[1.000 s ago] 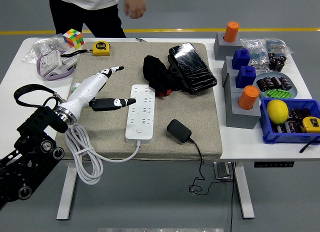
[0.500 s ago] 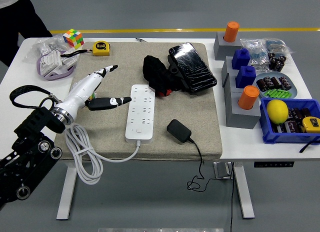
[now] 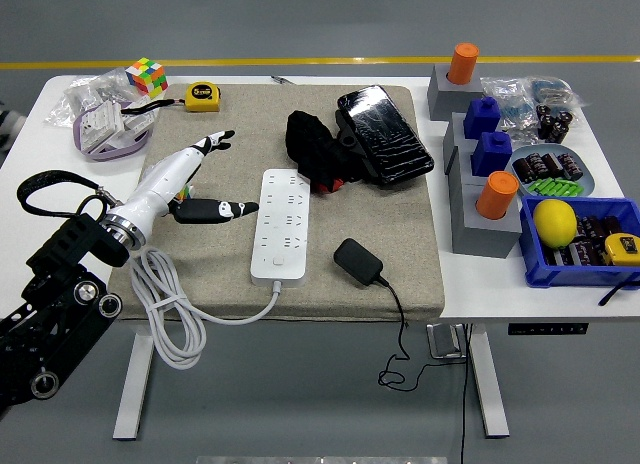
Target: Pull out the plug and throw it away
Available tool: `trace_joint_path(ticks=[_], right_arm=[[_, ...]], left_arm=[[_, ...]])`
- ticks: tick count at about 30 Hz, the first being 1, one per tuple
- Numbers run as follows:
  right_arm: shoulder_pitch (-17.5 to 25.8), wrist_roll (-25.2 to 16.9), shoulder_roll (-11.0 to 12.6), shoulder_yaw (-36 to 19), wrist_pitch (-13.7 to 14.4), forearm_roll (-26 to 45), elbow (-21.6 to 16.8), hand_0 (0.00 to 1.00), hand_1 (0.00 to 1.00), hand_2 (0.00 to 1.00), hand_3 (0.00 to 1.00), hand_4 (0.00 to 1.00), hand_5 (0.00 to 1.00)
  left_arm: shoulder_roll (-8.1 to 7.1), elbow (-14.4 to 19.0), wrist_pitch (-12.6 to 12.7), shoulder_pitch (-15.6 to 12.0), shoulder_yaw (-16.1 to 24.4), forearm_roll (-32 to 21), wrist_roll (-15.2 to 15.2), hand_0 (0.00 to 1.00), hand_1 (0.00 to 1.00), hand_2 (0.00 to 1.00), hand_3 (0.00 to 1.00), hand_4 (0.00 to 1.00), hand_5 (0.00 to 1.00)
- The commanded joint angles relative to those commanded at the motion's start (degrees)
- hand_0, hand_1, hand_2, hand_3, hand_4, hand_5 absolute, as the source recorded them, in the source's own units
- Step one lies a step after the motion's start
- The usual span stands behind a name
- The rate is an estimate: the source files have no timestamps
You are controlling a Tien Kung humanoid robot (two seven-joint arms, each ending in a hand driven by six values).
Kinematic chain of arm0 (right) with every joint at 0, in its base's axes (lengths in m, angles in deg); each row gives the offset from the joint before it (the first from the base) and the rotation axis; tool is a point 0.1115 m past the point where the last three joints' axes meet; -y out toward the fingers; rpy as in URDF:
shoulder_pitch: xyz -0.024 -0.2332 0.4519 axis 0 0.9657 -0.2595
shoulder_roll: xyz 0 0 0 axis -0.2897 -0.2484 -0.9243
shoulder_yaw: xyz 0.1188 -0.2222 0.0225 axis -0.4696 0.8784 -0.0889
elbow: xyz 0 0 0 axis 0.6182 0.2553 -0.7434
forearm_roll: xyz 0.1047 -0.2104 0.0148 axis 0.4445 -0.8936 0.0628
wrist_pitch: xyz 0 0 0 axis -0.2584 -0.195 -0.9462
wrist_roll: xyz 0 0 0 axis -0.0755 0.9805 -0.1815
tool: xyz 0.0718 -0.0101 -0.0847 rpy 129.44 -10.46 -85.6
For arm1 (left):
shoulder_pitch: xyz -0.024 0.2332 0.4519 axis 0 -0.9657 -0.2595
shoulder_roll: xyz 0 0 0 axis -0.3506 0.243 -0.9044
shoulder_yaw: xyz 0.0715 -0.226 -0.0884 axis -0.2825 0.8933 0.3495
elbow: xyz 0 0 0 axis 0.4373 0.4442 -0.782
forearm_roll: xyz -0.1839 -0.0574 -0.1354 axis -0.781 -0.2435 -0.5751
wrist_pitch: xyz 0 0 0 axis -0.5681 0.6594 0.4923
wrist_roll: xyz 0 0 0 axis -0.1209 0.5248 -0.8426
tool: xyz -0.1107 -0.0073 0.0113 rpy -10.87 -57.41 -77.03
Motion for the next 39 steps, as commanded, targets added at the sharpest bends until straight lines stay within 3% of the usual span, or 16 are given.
trace_joint_path(ticks=[13,21,39], right_arm=[[-0.1,0.1,0.7,-0.2,0.4,0.0,-0.1,0.569,0.645,0.668,0.56,0.96,0.45],[-0.3,-0.2,-0.1,0.3,0.5,0.3,-0.6,0.569,0.645,0.668,0.561,0.96,0.449],[0.7,0.0,0.0,-1.0,0.5,-0.4,-0.4,0.569,0.645,0.668,0.561,0.96,0.45]], left_arm=[[0.15,0.3,0.7,0.7,-0.1,-0.5,0.9,0.824,0.896,0.877,0.956,0.984,0.464],[-0.96,0.8,0.5,1.4,-0.7,-0.7,0.9,0.82,0.895,0.875,0.953,0.982,0.462],[-0.68,0.8,-0.3,1.2,-1.1,-1.0,0.2,0.808,0.889,0.87,0.951,0.975,0.452]])
